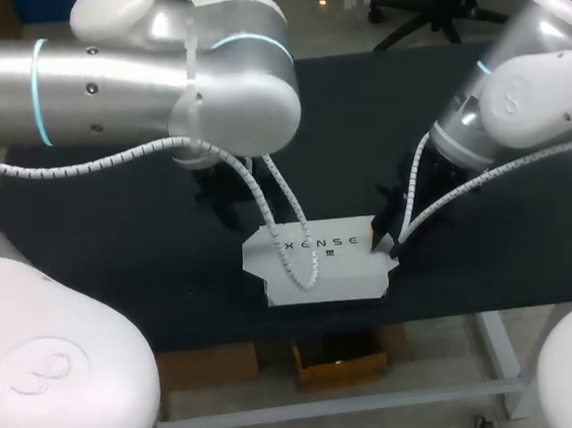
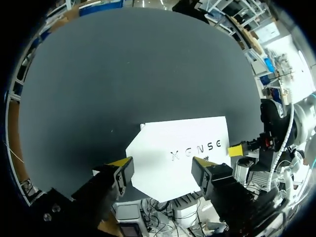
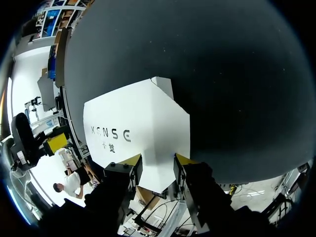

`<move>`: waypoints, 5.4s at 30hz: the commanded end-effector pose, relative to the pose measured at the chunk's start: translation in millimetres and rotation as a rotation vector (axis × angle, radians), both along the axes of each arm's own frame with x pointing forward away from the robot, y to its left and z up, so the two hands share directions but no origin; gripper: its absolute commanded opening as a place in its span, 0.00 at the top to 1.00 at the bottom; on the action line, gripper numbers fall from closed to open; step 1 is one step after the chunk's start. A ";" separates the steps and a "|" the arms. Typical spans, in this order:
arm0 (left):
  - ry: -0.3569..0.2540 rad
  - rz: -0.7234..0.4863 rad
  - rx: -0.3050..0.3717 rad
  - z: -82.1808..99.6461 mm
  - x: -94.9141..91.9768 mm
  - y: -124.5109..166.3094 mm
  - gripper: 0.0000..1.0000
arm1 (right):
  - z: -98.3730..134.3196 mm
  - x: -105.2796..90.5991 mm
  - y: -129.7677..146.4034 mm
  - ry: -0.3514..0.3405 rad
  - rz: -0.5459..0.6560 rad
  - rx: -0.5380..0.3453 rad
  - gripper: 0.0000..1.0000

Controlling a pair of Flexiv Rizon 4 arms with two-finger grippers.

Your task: Assemble the packaging by folding the flat box into shape, placing the metal phone stand inside, and closing the box properly

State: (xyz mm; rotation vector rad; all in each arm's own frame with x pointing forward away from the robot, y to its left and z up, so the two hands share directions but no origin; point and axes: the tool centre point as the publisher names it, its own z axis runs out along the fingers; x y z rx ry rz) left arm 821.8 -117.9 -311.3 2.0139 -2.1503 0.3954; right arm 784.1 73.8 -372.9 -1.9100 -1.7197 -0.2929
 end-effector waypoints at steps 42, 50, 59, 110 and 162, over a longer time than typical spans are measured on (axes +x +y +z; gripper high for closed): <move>0.360 0.013 -0.035 -42.9 -34.5 5.7 0.57 | -8.4 -0.8 0.0 -0.082 -0.034 0.034 0.62; 0.300 0.024 -0.061 -39.9 -38.6 6.3 0.57 | -7.8 -0.6 0.1 -0.083 -0.031 0.040 0.62; 0.228 0.023 -0.086 -44.6 -41.4 7.6 0.56 | -8.8 -1.1 -0.9 -0.082 -0.032 0.055 0.61; 0.165 0.046 -0.164 -60.7 -36.1 4.0 0.61 | -9.6 -0.3 2.7 -0.177 -0.010 0.081 0.59; 0.135 0.030 -0.174 -61.7 -35.7 4.1 0.60 | -13.7 -4.7 0.6 -0.253 -0.006 0.100 0.55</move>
